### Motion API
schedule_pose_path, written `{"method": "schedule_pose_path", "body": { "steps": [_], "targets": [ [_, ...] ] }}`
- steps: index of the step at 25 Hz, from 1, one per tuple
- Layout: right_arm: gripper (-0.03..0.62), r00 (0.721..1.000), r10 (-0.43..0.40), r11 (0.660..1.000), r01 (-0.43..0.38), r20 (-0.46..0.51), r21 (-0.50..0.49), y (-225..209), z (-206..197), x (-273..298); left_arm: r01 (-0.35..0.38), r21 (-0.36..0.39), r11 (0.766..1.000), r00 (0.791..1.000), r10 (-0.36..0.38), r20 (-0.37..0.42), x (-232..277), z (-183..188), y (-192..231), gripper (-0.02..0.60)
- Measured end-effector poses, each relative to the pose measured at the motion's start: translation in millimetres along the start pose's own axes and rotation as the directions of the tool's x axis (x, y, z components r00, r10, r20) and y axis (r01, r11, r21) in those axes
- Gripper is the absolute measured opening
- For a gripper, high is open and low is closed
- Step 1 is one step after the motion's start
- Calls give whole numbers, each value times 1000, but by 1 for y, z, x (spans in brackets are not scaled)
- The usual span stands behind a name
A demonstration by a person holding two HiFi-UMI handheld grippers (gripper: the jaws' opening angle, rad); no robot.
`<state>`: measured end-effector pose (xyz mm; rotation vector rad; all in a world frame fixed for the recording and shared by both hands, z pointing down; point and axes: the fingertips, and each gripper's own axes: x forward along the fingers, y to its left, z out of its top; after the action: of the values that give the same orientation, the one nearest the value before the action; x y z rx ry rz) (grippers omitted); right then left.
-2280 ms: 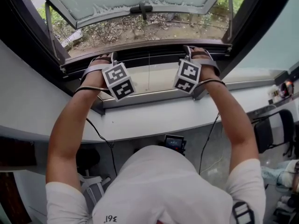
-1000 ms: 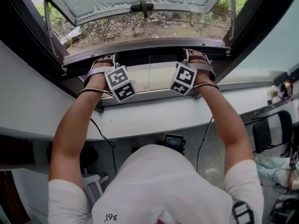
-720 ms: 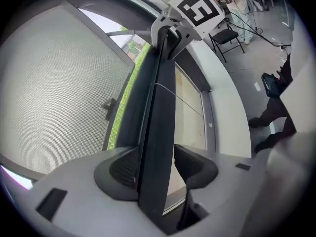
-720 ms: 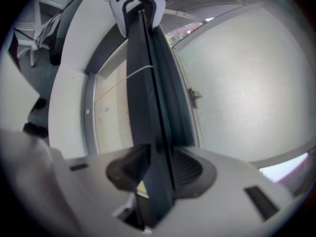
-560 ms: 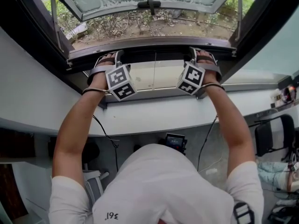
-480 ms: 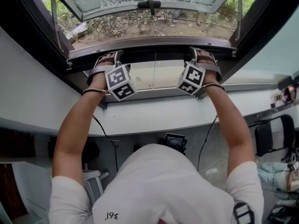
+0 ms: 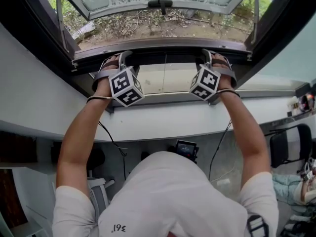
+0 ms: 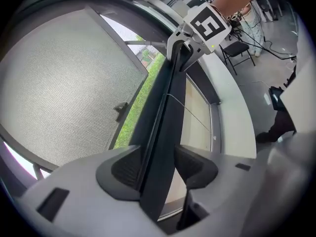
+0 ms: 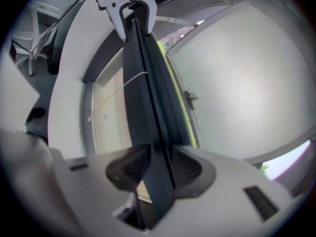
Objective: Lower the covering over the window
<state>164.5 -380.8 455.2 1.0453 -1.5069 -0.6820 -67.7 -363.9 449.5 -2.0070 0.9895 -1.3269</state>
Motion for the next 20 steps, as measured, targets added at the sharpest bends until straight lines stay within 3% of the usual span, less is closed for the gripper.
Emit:
{"method": "schedule_pose_path", "body": {
  "steps": [7, 12, 20],
  "targets": [
    [137, 999, -25, 1000, 24, 43, 18, -9, 10, -15, -27, -59, 998, 998, 30, 49, -14, 10, 14, 218],
    [137, 997, -34, 999, 31, 64, 41, -10, 15, -24, 0, -137, 991, 995, 14, 102, -22, 22, 11, 182],
    [132, 993, -59, 992, 46, 102, 119, -16, 22, -38, 23, -320, 947, 981, 40, 190, -35, 30, 19, 94]
  ]
}}
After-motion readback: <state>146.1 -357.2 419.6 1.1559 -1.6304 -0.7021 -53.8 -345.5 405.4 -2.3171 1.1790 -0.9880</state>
